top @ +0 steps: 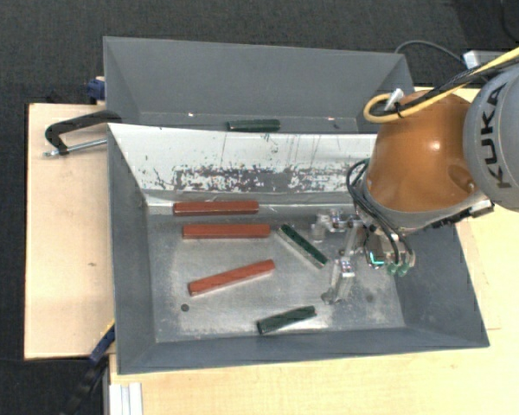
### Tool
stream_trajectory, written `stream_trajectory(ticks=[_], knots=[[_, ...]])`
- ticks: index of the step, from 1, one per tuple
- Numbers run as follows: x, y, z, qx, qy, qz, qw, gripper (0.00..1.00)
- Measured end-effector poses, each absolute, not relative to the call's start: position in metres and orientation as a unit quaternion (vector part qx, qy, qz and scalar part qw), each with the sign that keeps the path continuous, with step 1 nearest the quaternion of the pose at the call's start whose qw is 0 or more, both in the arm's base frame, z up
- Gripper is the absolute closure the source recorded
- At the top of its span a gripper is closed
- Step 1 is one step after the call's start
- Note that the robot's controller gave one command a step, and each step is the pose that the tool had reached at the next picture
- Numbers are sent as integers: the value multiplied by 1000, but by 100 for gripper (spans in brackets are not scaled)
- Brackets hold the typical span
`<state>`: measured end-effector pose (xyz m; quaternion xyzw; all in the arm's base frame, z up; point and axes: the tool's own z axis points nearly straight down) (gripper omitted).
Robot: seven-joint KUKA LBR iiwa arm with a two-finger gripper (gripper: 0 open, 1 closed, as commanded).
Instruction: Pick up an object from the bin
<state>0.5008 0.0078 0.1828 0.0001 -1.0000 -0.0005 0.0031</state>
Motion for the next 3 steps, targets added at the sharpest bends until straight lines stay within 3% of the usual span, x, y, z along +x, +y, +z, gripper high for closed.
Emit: stream_trajectory(ticks=[1,2,3], knots=[[502,8,187,0,-1000,-1,-1,0],[535,22,154,8,-1000,0,-8,0],[547,29,139,12,-1000,0,-6,0]])
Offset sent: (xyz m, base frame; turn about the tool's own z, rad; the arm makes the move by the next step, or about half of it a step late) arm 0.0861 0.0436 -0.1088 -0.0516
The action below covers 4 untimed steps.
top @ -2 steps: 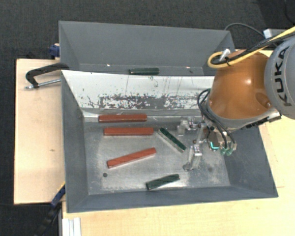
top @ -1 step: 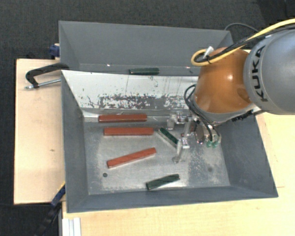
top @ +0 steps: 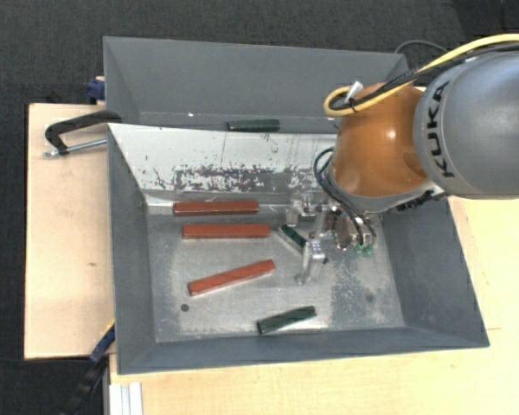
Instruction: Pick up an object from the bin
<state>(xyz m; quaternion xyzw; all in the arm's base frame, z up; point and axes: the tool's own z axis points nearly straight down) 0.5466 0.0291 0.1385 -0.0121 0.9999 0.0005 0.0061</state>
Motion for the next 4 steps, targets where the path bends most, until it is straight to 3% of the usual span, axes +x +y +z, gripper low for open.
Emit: stream_trajectory(ticks=[1,2,3,4], knots=[[555,37,108,-80,997,1,4,0],[525,61,104,-72,997,0,0,0],[527,82,89,79,997,1,2,0],[551,143,71,37,999,1,2,100]])
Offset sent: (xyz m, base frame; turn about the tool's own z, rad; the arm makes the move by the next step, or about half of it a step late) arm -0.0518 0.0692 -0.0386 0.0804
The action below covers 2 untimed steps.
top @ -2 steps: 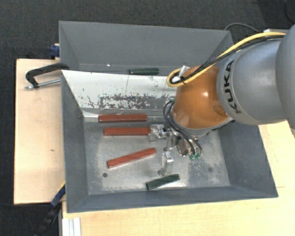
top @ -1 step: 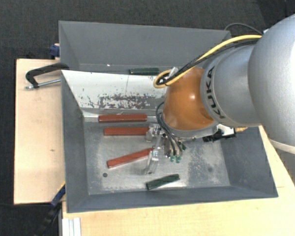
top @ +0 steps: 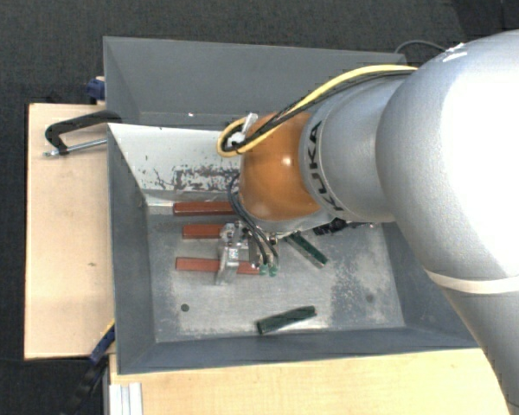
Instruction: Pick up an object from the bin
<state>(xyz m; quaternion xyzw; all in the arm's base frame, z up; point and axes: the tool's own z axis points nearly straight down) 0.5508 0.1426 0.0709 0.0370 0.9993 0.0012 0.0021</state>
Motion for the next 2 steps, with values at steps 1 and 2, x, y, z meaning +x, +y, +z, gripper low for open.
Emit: stream_trajectory(ticks=[1,2], knots=[[551,143,71,37,999,1,2,100],[588,148,243,36,999,2,6,100]])
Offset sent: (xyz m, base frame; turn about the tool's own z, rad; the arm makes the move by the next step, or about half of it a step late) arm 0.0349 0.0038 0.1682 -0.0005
